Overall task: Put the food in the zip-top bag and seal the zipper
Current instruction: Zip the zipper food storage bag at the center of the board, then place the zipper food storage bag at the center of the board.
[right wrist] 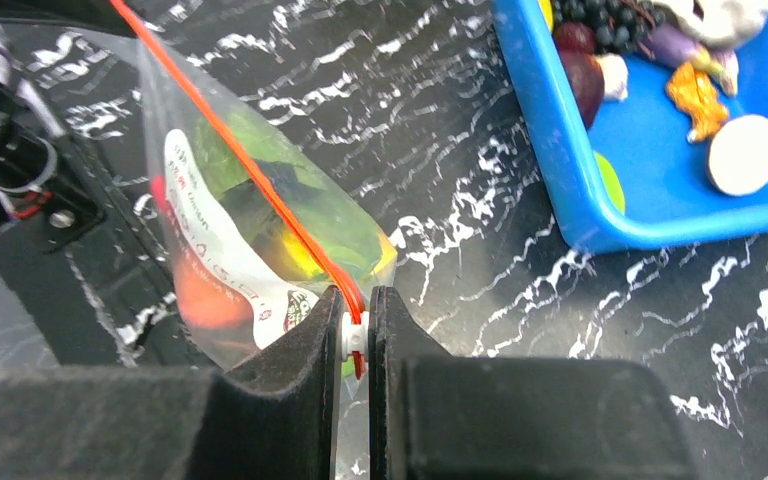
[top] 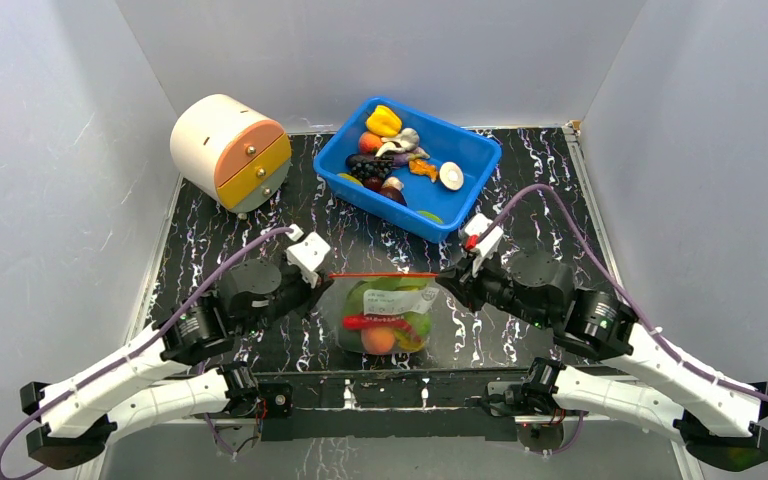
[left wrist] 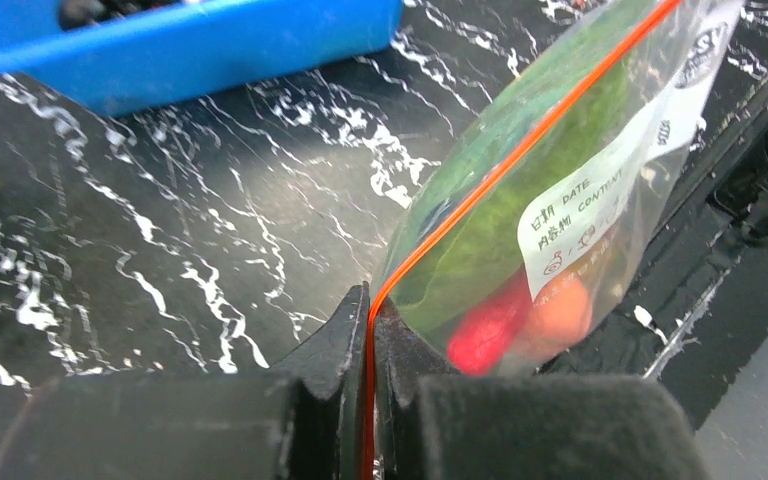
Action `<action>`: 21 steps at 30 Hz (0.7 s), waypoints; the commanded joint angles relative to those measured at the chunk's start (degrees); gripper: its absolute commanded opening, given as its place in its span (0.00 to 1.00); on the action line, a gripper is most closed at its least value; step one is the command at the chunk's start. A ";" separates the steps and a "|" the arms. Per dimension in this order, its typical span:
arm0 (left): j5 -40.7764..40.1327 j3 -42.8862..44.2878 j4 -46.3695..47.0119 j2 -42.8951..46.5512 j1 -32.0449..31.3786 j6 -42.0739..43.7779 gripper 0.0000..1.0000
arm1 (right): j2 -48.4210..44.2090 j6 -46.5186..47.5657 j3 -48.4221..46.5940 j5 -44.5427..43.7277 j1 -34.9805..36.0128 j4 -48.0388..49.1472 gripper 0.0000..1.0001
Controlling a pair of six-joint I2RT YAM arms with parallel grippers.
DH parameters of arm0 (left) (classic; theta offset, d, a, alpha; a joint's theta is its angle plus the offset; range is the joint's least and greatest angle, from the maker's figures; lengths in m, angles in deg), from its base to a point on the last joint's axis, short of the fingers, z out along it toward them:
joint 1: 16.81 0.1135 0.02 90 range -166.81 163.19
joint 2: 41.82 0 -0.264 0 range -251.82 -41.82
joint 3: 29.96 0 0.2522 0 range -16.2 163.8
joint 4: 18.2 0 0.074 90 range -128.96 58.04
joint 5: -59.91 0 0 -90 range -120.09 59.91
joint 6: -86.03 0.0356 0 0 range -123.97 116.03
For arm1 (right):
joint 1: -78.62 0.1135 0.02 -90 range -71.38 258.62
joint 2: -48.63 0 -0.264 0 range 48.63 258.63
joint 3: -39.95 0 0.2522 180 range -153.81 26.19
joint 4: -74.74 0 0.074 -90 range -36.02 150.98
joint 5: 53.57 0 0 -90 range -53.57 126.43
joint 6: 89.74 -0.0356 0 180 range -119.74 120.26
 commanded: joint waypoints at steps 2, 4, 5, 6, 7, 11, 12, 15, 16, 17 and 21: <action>0.42 -3.87 0.23 -0.84 1.09 -7.55 0.00 | 0.25 2.50 5.09 -11.12 -0.65 6.55 0.02; 0.77 -4.34 -0.11 -2.44 1.09 -9.91 0.00 | 1.32 3.41 6.84 -12.47 -0.73 10.49 0.08; 0.96 -4.60 -0.30 -3.15 1.10 -10.95 0.00 | 1.93 4.04 7.53 -12.84 -0.73 13.21 0.13; 1.10 -4.64 -0.34 -3.79 1.10 -12.26 0.00 | 2.70 4.76 7.98 -12.98 -0.74 14.87 0.18; 1.17 -4.66 -0.41 -4.33 1.07 -13.40 0.00 | 3.71 5.06 8.22 -13.26 -0.74 16.32 0.24; -0.77 -4.14 -0.90 -5.83 1.09 -17.36 0.00 | 7.03 4.71 7.10 -14.58 -0.75 19.42 0.49; -1.63 -4.14 -1.14 -6.03 1.09 -18.26 0.00 | 7.50 4.48 6.61 -14.73 -0.74 19.74 0.55; -5.36 -3.52 -3.34 -7.01 1.15 -20.54 0.00 | 7.89 3.33 4.77 -15.92 -0.74 19.67 0.73; -6.78 -3.12 -4.20 -7.56 1.22 -20.94 0.00 | 7.64 3.16 4.11 -16.35 -0.74 19.32 0.92; -8.11 -2.63 -5.25 -8.13 1.24 -21.00 0.00 | 7.28 3.03 3.54 -16.71 -0.76 18.93 0.97; -14.80 -0.94 -8.45 -10.39 1.53 -20.37 0.00 | 4.48 2.52 1.80 -18.72 -0.74 17.67 0.98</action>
